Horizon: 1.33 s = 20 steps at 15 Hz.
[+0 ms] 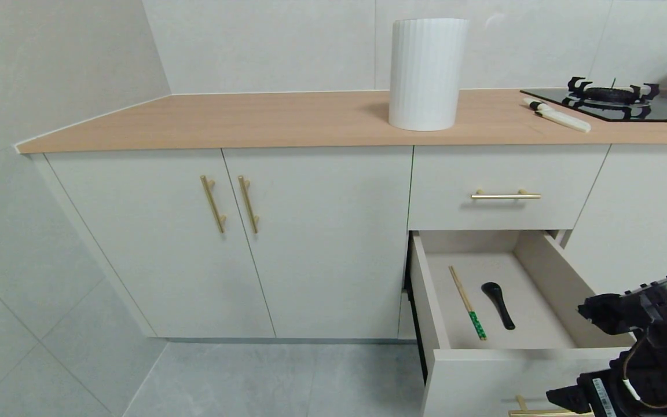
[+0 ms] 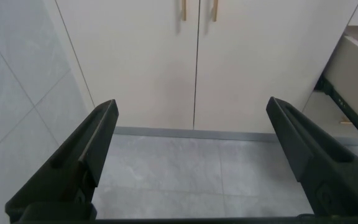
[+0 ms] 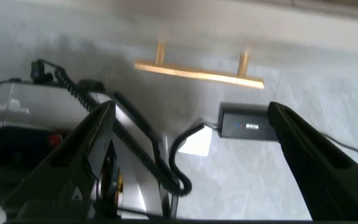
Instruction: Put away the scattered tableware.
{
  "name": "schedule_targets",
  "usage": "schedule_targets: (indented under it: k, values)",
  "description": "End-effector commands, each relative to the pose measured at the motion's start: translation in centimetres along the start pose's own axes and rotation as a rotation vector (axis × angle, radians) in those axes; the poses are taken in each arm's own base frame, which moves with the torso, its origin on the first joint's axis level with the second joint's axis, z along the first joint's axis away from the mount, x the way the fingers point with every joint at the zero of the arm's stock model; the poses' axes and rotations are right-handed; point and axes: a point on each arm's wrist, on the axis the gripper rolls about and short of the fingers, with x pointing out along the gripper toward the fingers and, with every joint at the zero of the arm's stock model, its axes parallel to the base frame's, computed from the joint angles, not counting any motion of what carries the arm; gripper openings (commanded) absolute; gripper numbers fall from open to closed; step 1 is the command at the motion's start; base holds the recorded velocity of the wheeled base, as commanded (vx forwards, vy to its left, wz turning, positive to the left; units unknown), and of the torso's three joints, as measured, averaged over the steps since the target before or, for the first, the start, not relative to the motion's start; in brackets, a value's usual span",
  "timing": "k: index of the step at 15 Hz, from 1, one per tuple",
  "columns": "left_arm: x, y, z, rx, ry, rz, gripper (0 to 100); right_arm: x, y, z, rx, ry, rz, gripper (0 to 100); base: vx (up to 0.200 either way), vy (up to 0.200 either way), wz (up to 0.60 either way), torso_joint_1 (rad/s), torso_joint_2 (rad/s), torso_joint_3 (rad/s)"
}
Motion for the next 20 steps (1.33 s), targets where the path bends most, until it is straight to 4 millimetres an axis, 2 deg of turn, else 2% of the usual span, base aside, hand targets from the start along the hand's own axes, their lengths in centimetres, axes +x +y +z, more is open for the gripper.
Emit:
schedule_targets:
  k: [1, 5, 7, 12, 19, 20]
  values:
    - [0.0, 0.0, 0.0, 0.0, 0.0, 0.001, 100, 1.5, 0.2, 0.1, -0.005, 0.047, -0.011, 100, 0.0, 0.0, 0.0, 0.0, 0.0, 0.0]
    - [0.0, 0.0, 0.0, 0.0, -0.001, 0.001, 100, 3.1, 0.1, 0.9, 0.017, 0.019, -0.021, 100, 0.0, 0.0, 0.0, 0.0, 0.0, 0.0]
    - [0.0, 0.0, 0.0, 0.0, -0.001, 0.001, 100, 4.1, -0.5, 1.8, 0.052, -0.013, -0.033, 100, 0.0, 0.0, 0.0, 0.0, 0.0, 0.0]
    - [0.0, 0.0, 0.0, 0.0, -0.001, 0.001, 100, 6.1, -0.4, 3.6, 0.062, -0.042, -0.04, 100, 0.0, 0.0, 0.0, 0.0, 0.0, 0.0]
    - [0.0, 0.0, 0.0, 0.0, 0.0, 0.001, 100, 8.8, -2.1, 7.3, 0.13, -0.08, -0.075, 100, 0.0, 0.0, 0.0, 0.0, 0.0, 0.0]
    - [0.0, 0.0, 0.0, 0.0, 0.0, 0.001, 100, 9.0, -2.8, 8.4, 0.129, -0.105, -0.085, 100, 0.0, 0.0, 0.0, 0.0, 0.0, 0.0]
